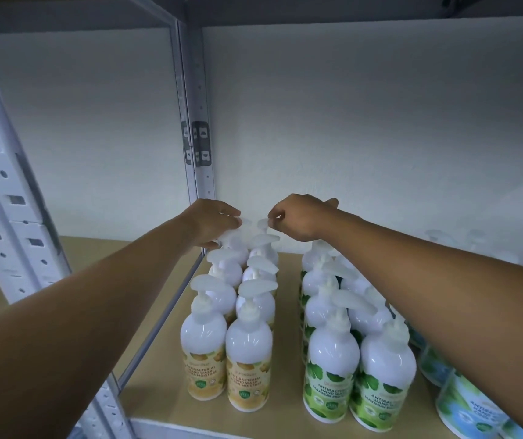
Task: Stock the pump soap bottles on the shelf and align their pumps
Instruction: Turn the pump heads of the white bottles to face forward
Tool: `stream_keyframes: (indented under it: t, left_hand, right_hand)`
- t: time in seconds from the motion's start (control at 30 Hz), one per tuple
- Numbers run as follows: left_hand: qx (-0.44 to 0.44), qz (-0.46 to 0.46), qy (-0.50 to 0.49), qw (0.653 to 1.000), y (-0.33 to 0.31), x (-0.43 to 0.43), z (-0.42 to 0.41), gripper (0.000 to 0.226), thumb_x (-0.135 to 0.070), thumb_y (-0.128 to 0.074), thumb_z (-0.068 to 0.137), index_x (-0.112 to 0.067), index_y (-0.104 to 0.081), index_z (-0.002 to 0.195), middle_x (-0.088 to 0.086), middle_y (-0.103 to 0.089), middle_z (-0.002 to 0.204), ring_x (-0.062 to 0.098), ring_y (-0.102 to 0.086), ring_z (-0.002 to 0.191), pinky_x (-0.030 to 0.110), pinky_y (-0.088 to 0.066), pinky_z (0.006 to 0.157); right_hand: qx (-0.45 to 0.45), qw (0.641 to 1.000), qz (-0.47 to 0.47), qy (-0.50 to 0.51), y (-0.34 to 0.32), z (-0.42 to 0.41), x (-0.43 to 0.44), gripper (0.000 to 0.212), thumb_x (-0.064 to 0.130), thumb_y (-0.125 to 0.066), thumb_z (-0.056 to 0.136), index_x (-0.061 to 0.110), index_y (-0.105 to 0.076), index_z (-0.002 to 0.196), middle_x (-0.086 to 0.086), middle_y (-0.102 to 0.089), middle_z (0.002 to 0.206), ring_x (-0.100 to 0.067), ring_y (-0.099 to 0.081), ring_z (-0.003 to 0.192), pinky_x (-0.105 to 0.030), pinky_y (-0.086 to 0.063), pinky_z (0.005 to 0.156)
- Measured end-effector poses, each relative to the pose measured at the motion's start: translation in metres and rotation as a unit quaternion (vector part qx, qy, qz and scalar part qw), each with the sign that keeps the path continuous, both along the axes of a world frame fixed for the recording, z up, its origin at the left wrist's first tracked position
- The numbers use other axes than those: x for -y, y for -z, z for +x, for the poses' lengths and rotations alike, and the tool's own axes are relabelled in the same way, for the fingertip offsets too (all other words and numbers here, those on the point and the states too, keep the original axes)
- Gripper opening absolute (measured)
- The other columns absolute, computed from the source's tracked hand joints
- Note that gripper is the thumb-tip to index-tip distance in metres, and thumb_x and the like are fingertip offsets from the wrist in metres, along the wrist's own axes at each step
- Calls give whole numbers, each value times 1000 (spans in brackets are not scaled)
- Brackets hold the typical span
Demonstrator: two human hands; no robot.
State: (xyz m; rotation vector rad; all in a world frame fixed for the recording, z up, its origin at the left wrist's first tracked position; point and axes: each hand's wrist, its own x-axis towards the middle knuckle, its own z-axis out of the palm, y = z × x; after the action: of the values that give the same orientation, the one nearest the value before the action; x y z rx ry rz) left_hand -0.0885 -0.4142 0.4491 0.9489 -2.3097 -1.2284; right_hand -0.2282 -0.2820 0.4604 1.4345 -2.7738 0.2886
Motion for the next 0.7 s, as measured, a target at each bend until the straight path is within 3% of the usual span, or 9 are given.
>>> stream_keyframes:
  t: [0.13, 0.27, 0.47, 0.57, 0.7]
  left_hand:
    - [3, 10, -3, 1000, -2, 1, -2, 25, -21, -70, 93, -21, -71, 118, 8, -63, 115, 27, -63, 107, 43, -60, 91]
    - [10, 8, -3, 1000, -2, 0, -3, 27, -21, -69, 94, -21, -70, 121, 6, -61, 115, 26, -62, 107, 42, -59, 92]
    - [1, 11, -12, 1000, 0, 1, -4, 27, -22, -70, 93, -21, -71, 120, 5, -62, 112, 23, -61, 101, 38, -60, 88]
    - [-5, 12, -14, 1000, 0, 0, -3, 26, -23, -71, 93, -21, -71, 119, 5, -63, 112, 23, -62, 99, 39, -61, 87]
    - [-25, 14, -26, 999, 0, -4, 0, 28, -25, -69, 94, -19, -68, 122, 8, -63, 116, 28, -63, 103, 40, -60, 87]
  right_hand:
    - [3, 1000, 3, 2, -1, -2, 0, 33, 54, -44, 99, 33, -67, 110, 6, -64, 119, -24, -54, 110, -50, -27, 101]
    - [11, 1000, -8, 18, 2, -1, 4, 52, 63, -46, 95, 18, -69, 109, -2, -69, 111, -25, -58, 102, -47, -27, 94]
    - [10, 1000, -15, 22, 3, 0, 3, 55, 63, -47, 95, 16, -69, 110, -3, -70, 107, -24, -57, 97, -46, -27, 92]
    - [10, 999, -19, 24, 3, 3, 3, 53, 62, -47, 95, 15, -69, 106, -1, -66, 92, -24, -56, 90, -45, -27, 91]
    - [41, 997, -59, 30, -5, 2, -6, 46, 52, -42, 100, 13, -59, 81, -2, -55, 81, -26, -53, 85, -45, -30, 89]
